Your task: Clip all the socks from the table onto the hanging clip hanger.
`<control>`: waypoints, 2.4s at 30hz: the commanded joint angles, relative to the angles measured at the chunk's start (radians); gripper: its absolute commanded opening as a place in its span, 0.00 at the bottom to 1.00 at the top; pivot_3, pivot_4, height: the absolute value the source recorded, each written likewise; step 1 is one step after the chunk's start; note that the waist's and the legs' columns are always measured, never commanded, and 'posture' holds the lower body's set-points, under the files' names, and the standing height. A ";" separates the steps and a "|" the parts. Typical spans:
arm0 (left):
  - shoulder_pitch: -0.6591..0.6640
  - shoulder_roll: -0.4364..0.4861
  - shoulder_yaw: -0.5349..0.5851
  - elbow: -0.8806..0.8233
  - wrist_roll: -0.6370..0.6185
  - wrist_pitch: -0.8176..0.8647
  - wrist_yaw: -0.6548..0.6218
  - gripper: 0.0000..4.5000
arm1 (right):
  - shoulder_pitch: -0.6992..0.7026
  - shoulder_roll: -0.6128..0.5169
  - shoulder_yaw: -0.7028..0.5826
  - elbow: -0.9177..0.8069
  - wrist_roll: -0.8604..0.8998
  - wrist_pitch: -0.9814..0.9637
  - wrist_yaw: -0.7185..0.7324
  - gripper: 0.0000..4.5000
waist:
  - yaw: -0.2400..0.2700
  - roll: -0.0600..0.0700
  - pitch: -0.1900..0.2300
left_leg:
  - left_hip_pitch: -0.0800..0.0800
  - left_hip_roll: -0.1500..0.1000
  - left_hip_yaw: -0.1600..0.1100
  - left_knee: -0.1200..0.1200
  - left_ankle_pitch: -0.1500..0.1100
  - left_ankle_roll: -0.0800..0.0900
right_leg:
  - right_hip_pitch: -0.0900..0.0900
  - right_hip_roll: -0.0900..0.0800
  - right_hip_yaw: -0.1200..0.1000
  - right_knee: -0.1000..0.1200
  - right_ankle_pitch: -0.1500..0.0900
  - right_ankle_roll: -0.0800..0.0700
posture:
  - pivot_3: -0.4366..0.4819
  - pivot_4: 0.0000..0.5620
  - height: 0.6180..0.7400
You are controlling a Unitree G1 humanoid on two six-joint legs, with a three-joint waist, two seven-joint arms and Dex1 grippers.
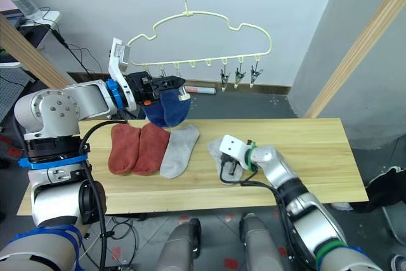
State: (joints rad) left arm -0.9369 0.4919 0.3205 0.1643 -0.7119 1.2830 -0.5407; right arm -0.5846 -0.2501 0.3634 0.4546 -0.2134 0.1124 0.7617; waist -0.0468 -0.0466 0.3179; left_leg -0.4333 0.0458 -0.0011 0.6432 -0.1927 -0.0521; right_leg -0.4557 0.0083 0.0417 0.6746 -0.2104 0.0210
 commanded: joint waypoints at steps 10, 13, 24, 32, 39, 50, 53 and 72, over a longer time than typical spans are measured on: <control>-0.094 -0.074 0.172 0.148 -0.100 0.170 0.100 0.05 | 0.116 -0.024 -0.067 -0.712 0.210 0.305 0.041 0.01 | -0.013 0.000 0.000 | 0.001 0.001 -0.001 0.001 0.000 0.000 | 0.000 0.002 0.000 0.003 0.000 0.000 | 0.41 0.52 1.00; -0.111 -0.083 0.174 0.164 -0.107 0.174 0.102 0.05 | 0.075 -0.003 -0.076 -0.714 0.227 0.337 0.018 0.01 | -0.013 0.000 0.000 | 0.001 0.000 0.000 0.001 0.000 0.000 | 0.000 0.001 0.001 0.003 0.000 0.000 | 0.40 0.51 1.00; -0.108 -0.083 0.173 0.142 -0.128 0.214 0.101 0.05 | 0.016 0.015 -0.082 -0.671 0.255 0.354 -0.022 0.01 | -0.013 0.000 0.000 | 0.000 0.000 0.000 0.000 0.000 0.000 | -0.001 0.001 0.000 0.001 0.000 0.000 | 0.41 0.51 1.00; -0.094 -0.086 0.171 0.126 -0.128 0.212 0.100 0.05 | 0.000 -0.004 -0.083 -0.677 0.274 0.362 -0.023 0.01 | -0.012 0.000 0.000 | 0.000 0.000 0.000 0.000 0.000 0.000 | -0.001 0.001 0.000 0.000 0.000 0.000 | 0.41 0.50 1.00; -0.085 -0.084 0.159 0.112 -0.130 0.210 0.089 0.05 | -0.013 -0.006 -0.079 -0.678 0.292 0.372 -0.029 0.01 | -0.012 0.000 0.000 | 0.000 0.000 0.000 0.000 0.000 0.000 | -0.001 0.001 0.000 0.001 0.000 0.000 | 0.41 0.50 1.00; -0.060 -0.079 0.151 0.085 -0.137 0.214 0.078 0.05 | -0.038 -0.004 -0.085 -0.679 0.314 0.391 -0.031 0.01 | -0.012 0.000 0.000 | 0.000 0.000 0.000 0.001 0.000 0.000 | -0.001 0.001 0.000 0.001 0.000 0.000 | 0.42 0.49 1.00; -0.060 -0.082 0.152 0.082 -0.139 0.212 0.078 0.05 | -0.048 -0.003 -0.085 -0.671 0.317 0.390 -0.032 0.01 | -0.012 0.000 0.000 | 0.000 0.000 0.000 0.000 0.000 0.000 | -0.001 0.001 0.000 0.001 0.000 0.000 | 0.42 0.49 1.00; -0.064 -0.076 0.142 0.077 -0.147 0.201 0.070 0.05 | -0.047 0.006 -0.105 -0.645 0.375 0.459 -0.044 0.01 | -0.012 0.000 0.000 | 0.000 0.000 0.000 0.000 0.000 0.000 | -0.001 0.001 0.000 0.000 0.000 0.000 | 0.42 0.51 1.00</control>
State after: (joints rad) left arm -0.9999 0.4058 0.4717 0.2759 -0.8359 1.4768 -0.4541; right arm -0.6354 -0.2502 0.2872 -0.1571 0.1269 0.5564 0.7185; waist -0.0587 -0.0466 0.3179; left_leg -0.4335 0.0463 -0.0012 0.6431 -0.1925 -0.0524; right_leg -0.4563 0.0092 0.0418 0.6744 -0.2106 0.0211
